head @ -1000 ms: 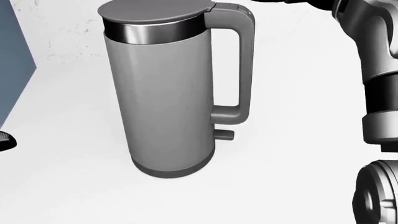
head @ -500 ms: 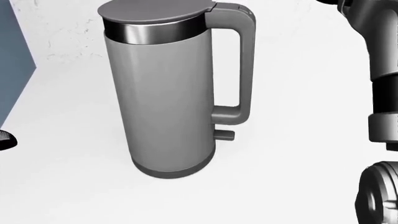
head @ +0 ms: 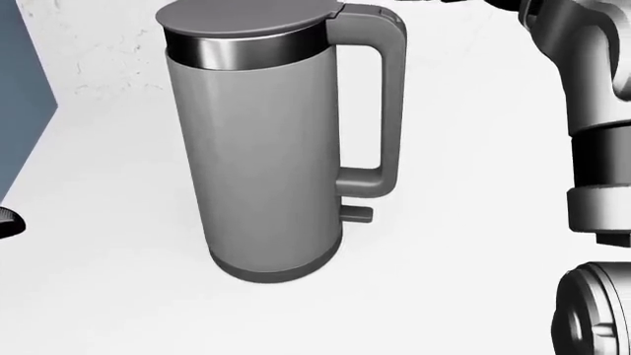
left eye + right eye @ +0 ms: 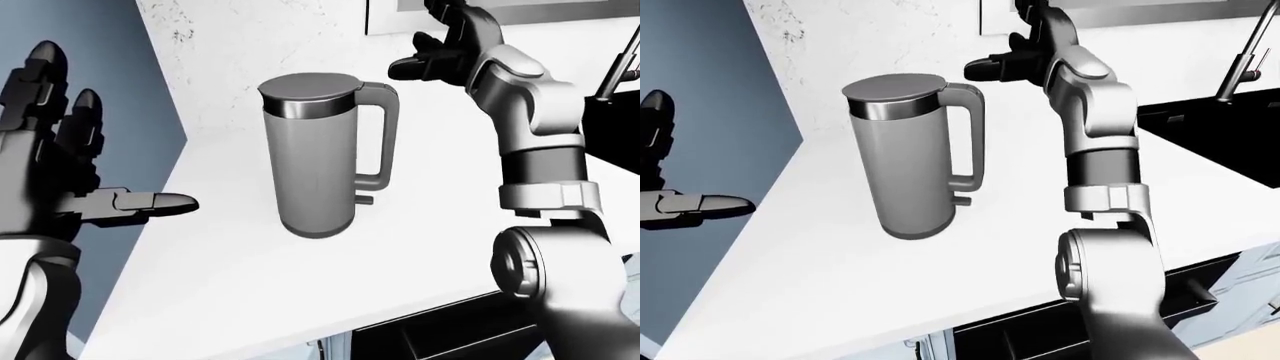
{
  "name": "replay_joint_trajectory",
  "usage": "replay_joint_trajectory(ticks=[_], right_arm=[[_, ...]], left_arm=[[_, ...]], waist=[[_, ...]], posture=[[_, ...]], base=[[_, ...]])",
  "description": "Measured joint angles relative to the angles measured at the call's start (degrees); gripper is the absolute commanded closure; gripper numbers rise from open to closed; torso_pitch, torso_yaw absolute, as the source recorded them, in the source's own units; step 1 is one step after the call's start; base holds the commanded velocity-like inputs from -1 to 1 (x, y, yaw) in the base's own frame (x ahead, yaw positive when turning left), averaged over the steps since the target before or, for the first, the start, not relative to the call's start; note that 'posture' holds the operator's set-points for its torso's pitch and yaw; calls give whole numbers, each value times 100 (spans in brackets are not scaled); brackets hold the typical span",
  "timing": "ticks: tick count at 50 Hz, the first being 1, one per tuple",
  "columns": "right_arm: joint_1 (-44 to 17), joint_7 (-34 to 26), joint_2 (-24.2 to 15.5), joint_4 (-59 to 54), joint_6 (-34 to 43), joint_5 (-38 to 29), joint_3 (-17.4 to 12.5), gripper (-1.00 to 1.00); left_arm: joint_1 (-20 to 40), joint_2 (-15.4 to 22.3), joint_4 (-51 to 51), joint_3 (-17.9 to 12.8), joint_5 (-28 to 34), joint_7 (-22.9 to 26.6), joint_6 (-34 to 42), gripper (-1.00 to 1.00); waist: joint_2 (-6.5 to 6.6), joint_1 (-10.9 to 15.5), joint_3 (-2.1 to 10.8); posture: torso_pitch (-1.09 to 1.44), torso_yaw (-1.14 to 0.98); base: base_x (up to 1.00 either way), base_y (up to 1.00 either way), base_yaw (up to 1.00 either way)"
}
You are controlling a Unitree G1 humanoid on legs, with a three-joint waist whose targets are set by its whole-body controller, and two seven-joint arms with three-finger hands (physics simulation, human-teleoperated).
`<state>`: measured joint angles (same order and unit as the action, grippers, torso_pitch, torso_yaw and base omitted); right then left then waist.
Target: Press the button to open the lid of the electric kettle.
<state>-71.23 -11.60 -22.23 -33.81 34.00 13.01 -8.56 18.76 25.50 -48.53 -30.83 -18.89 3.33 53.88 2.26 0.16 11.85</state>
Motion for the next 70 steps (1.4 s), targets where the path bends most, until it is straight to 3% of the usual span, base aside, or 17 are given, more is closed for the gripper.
replay_joint_trajectory(ticks=[38, 54, 70], right_arm=[[317, 139, 31, -125, -316, -158, -48, -100], [83, 483, 16, -589, -801, -170, -57, -100], [249, 553, 118, -662, -1094, -365, -11, -100]], left_arm=[[-13, -13, -33, 7, -14, -18, 8, -100], [-13, -11, -33, -9, -19, -13, 17, -100], [-11, 9, -64, -25, -70, -41, 43, -100]], waist=[[4, 1, 10], [5, -3, 18], [7, 4, 22]], posture=[[-31, 0], [-31, 0], [-31, 0]], base=[[0, 0, 0], [0, 0, 0], [0, 0, 0]])
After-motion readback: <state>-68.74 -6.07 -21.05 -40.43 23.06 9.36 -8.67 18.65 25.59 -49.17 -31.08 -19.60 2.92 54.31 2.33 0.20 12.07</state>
